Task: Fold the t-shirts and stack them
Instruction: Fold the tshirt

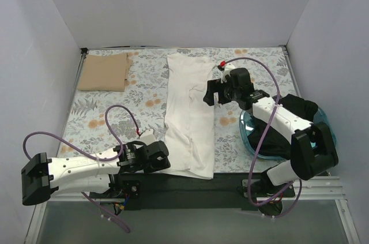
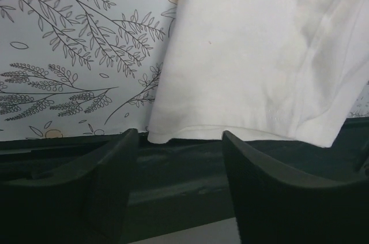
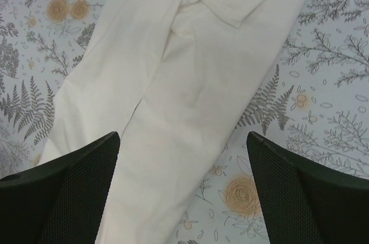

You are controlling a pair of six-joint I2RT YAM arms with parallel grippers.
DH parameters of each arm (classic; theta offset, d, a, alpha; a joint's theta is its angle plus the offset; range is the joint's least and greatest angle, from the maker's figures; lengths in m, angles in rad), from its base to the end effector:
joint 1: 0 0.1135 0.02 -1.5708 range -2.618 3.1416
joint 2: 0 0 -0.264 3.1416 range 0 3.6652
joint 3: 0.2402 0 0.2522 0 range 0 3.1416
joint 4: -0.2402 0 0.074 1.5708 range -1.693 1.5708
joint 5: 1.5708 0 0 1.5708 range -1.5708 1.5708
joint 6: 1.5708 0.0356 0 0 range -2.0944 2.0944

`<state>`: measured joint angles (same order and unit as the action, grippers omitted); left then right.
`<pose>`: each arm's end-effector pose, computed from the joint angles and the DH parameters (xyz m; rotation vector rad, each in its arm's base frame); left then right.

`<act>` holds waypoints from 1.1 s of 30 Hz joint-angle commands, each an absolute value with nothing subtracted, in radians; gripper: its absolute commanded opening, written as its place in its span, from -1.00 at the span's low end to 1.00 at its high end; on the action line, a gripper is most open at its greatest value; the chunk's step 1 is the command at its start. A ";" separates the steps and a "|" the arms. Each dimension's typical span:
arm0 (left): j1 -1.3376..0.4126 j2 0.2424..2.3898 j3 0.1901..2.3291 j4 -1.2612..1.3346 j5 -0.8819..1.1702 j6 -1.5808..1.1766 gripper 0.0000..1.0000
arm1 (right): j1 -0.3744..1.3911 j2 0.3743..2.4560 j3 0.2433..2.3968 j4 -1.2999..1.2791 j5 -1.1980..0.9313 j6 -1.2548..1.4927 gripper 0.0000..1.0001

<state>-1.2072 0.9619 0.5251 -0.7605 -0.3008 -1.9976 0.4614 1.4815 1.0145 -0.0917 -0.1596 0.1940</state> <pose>0.0652 -0.1418 0.1802 -1.1539 2.5576 -0.5431 0.2972 0.1541 0.2619 -0.3846 2.1382 0.5515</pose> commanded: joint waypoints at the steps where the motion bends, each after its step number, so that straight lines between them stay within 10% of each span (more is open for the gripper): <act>1: -1.203 0.954 0.505 -0.707 -0.265 -2.118 0.08 | 0.465 1.402 0.950 -0.014 -0.147 0.258 0.93; 10: -1.204 1.018 0.496 -0.710 -0.247 -2.111 -0.27 | 0.468 1.290 0.810 -0.015 -0.156 0.287 0.89; 17: -1.204 1.081 0.494 -0.712 -0.221 -2.128 -1.00 | 0.483 1.207 0.712 -0.035 -0.184 0.316 0.82; 33: -1.212 0.986 0.492 -0.695 -0.063 -2.091 -1.00 | 1.018 0.988 0.635 -0.541 -0.041 0.319 0.79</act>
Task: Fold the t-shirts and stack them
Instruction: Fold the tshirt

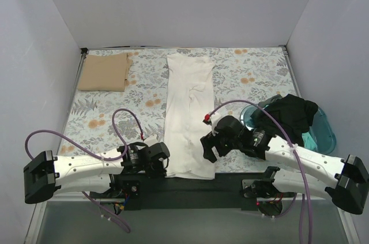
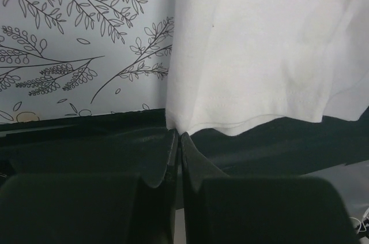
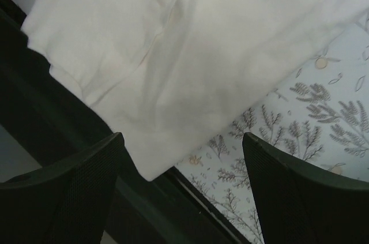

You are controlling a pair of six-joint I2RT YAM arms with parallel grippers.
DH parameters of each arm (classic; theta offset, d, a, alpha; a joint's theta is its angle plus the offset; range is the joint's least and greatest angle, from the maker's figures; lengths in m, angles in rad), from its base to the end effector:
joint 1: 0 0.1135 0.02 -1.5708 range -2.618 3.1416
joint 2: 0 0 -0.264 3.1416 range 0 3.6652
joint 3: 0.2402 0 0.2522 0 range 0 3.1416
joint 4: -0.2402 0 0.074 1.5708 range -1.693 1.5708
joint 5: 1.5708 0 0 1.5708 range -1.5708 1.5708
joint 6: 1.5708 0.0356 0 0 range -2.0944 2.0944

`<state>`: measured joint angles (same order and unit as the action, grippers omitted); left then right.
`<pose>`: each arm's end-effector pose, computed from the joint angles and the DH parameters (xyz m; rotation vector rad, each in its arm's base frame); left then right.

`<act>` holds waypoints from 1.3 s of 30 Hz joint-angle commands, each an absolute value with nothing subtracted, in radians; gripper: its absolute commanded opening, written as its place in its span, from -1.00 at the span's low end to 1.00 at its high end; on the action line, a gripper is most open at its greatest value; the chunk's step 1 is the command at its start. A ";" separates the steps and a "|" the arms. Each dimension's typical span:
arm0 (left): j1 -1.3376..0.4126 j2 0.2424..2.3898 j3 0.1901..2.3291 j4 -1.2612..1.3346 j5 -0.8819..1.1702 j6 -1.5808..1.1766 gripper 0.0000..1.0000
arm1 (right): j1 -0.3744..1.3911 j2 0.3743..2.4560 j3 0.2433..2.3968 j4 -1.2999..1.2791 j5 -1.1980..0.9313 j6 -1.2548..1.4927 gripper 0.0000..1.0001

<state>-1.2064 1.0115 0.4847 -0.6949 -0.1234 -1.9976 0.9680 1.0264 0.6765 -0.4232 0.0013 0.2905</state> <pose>0.0608 -0.1472 0.1632 -1.1798 2.7408 -0.5317 0.1205 0.1749 0.2352 -0.8065 2.2910 0.6011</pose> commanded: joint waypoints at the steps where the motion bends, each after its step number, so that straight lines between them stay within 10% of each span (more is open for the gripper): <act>1: -1.215 0.986 0.495 -0.702 -0.055 -2.092 -1.00 | 1.043 0.977 0.608 -0.541 -0.061 0.351 0.77; 23: -1.249 0.985 0.509 -0.709 -0.052 -2.138 -1.00 | 1.298 1.106 0.499 -0.465 0.027 0.520 0.37; 32: -1.250 0.979 0.520 -0.690 -0.080 -2.114 -1.00 | 1.298 1.135 0.492 -0.446 0.113 0.545 -0.84; 39: -1.249 0.992 0.613 -0.719 -0.211 -2.059 -1.00 | 1.287 1.051 0.543 -0.462 0.261 0.555 -0.97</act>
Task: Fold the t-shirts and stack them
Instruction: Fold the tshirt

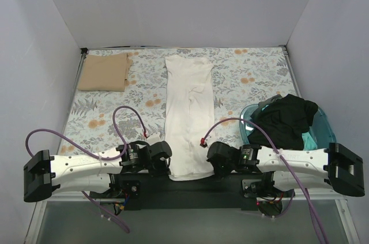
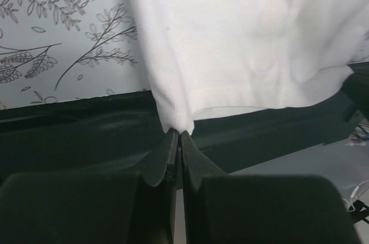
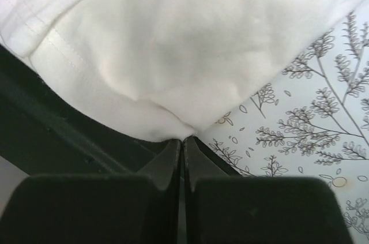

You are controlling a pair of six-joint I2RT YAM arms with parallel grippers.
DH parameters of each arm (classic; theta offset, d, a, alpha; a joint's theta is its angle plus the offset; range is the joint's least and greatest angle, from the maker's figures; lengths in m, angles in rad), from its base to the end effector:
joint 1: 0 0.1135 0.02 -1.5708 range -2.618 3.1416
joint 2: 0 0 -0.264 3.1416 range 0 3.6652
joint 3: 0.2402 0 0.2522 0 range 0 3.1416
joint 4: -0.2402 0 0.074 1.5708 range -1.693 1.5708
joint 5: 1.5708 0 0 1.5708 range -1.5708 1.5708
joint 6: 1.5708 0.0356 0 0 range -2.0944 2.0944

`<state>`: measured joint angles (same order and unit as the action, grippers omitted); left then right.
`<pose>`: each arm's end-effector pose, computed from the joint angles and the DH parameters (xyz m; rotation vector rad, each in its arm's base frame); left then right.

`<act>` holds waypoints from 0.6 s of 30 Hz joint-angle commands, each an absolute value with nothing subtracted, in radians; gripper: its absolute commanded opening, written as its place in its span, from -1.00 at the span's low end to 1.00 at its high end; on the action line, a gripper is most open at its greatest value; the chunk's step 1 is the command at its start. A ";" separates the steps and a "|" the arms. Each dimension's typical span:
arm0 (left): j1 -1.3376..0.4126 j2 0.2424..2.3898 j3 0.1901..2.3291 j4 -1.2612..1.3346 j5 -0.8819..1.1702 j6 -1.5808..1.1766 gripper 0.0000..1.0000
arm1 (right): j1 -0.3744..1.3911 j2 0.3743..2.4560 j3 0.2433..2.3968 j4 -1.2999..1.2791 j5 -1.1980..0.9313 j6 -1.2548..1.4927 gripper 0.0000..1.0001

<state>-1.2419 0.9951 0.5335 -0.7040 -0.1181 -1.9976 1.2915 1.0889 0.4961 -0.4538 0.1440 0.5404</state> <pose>0.0574 -0.1552 0.1791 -1.1336 2.7580 -0.6204 0.0570 0.1803 0.1658 -0.9330 2.5075 0.4517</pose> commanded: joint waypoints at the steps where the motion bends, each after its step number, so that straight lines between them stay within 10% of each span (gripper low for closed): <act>1: -1.249 0.996 0.630 -0.729 -0.239 -2.054 -1.00 | 1.275 1.046 0.551 -0.466 0.270 0.554 -0.97; 18: -0.947 1.199 0.840 -0.522 -0.475 -1.876 -1.00 | 0.913 1.192 0.793 -0.310 0.264 0.345 -0.97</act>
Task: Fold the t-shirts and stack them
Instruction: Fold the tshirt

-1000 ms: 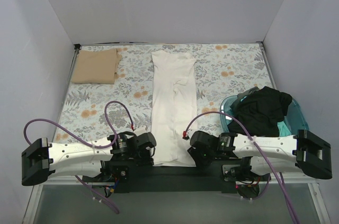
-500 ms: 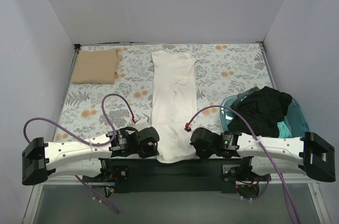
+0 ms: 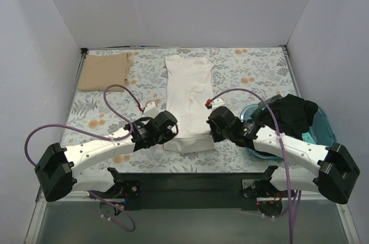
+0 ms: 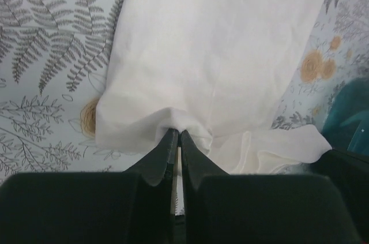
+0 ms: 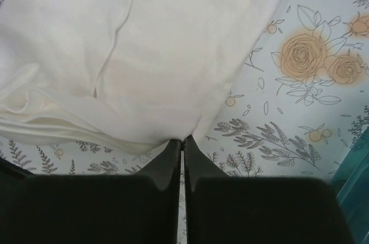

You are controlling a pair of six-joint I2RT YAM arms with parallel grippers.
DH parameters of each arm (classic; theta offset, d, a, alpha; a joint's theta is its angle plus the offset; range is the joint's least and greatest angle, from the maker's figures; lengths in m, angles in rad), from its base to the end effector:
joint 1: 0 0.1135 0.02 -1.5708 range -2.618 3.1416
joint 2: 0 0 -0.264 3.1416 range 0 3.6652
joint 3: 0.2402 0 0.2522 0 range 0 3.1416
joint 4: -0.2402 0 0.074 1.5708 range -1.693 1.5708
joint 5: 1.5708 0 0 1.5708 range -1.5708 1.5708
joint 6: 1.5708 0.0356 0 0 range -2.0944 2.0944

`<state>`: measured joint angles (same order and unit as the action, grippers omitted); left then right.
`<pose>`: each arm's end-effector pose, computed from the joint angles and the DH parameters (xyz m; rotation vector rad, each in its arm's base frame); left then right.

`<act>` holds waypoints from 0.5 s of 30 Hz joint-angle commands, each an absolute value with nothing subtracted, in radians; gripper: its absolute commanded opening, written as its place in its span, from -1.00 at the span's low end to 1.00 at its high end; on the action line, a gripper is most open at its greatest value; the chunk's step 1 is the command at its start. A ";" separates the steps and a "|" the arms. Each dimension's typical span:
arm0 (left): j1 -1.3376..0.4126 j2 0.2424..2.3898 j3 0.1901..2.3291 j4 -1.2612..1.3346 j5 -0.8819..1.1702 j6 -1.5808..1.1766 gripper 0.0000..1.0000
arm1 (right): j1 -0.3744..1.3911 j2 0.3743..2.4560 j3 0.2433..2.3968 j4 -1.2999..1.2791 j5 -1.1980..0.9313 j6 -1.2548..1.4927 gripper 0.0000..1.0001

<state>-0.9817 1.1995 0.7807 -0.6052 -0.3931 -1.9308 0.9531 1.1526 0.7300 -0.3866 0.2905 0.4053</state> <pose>0.1380 -0.1820 0.2234 -1.3252 2.2600 -0.6692 0.1447 0.1860 0.2308 -0.5045 2.3057 0.3244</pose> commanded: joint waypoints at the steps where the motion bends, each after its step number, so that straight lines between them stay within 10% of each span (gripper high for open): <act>1: -0.939 1.206 0.850 -0.515 -0.510 -1.858 -1.00 | 0.888 1.207 0.807 -0.308 0.264 0.335 -0.97; 15: -0.724 1.357 0.989 -0.358 -0.439 -1.648 -1.00 | 0.706 1.419 1.038 -0.282 0.235 0.249 -0.97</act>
<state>-0.7563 1.3369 0.9390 -0.4194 -0.4435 -1.7145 0.7280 1.3975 0.9707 -0.3233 0.2443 0.2821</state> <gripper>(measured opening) 0.014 0.021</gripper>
